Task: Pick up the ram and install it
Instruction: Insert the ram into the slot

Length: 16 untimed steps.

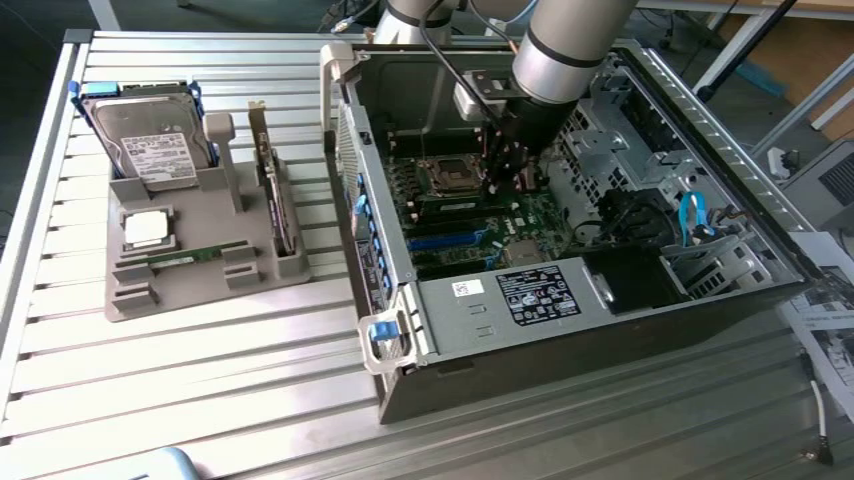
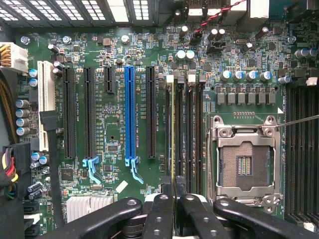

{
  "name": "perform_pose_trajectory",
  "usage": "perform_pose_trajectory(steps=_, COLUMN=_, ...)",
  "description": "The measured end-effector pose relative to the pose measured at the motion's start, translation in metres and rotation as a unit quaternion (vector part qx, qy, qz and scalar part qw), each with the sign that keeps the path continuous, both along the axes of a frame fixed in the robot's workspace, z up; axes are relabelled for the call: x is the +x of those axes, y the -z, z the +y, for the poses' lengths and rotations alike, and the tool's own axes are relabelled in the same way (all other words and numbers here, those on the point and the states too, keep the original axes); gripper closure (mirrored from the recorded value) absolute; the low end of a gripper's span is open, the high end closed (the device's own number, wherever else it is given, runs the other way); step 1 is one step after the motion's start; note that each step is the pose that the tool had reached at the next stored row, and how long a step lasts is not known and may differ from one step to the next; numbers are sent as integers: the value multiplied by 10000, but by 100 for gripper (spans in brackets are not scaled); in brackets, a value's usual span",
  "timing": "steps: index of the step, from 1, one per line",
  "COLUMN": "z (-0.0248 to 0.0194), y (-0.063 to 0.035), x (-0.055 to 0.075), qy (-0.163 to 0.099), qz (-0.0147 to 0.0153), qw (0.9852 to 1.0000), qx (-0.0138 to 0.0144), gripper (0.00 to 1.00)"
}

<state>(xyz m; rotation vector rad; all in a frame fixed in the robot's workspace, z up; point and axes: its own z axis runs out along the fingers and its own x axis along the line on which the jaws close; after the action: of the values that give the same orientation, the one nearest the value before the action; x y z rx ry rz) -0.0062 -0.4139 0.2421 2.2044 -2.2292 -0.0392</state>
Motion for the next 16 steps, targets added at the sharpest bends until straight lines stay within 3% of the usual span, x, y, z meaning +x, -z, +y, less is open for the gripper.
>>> perform_pose_trajectory(steps=6, z=0, y=-35, x=0, qy=0, qz=0, qw=10000, qx=-27, gripper=88)
perform_pose_trajectory(steps=16, z=0, y=-36, x=0, qy=-27, qz=0, qw=10000, qx=-29, gripper=88)
